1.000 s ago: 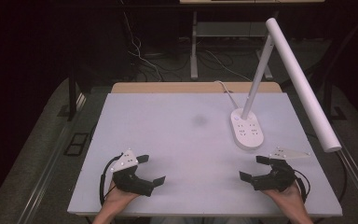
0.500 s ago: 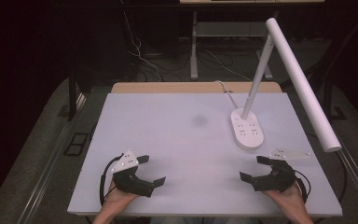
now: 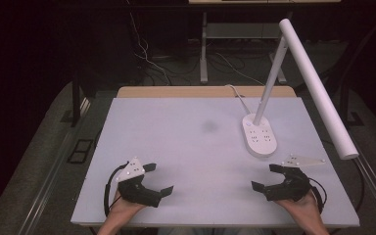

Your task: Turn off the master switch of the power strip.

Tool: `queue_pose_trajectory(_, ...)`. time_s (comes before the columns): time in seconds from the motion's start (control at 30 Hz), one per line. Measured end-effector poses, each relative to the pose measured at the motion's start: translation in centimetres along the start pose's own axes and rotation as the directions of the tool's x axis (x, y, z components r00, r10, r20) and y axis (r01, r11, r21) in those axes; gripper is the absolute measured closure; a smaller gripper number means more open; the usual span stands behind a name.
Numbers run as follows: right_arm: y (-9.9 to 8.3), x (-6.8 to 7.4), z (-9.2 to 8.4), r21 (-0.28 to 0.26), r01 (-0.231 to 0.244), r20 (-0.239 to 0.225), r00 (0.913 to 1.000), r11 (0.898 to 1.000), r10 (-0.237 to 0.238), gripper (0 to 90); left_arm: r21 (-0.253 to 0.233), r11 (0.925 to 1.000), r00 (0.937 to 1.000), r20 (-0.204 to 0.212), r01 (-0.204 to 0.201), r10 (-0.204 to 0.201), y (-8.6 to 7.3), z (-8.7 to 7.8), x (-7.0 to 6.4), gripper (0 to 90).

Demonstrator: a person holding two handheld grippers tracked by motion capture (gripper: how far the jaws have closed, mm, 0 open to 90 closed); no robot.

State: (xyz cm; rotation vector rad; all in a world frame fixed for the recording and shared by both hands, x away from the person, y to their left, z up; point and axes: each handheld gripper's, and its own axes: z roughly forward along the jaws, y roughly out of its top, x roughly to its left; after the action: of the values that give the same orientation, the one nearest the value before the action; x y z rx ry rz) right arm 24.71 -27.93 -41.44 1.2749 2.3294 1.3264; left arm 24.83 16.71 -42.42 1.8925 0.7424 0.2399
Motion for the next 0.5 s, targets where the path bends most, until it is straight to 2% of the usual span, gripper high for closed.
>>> queue_pose_trajectory(0.3,0.8,-0.7,-0.3,0.021,-0.013,-0.013,0.9998,1.0,0.013,0.0,0.006,1.0,1.0,0.001,0.006,-0.006,-0.1,0.1,0.1,0.0)
queue_pose_trajectory(0.5,1.6,-0.9,-0.4,0.031,0.009,-0.013,0.9999,0.999,-0.009,0.0,0.009,0.9999,1.0,-0.001,0.009,-0.009,-0.1,0.1,0.1,0.0)
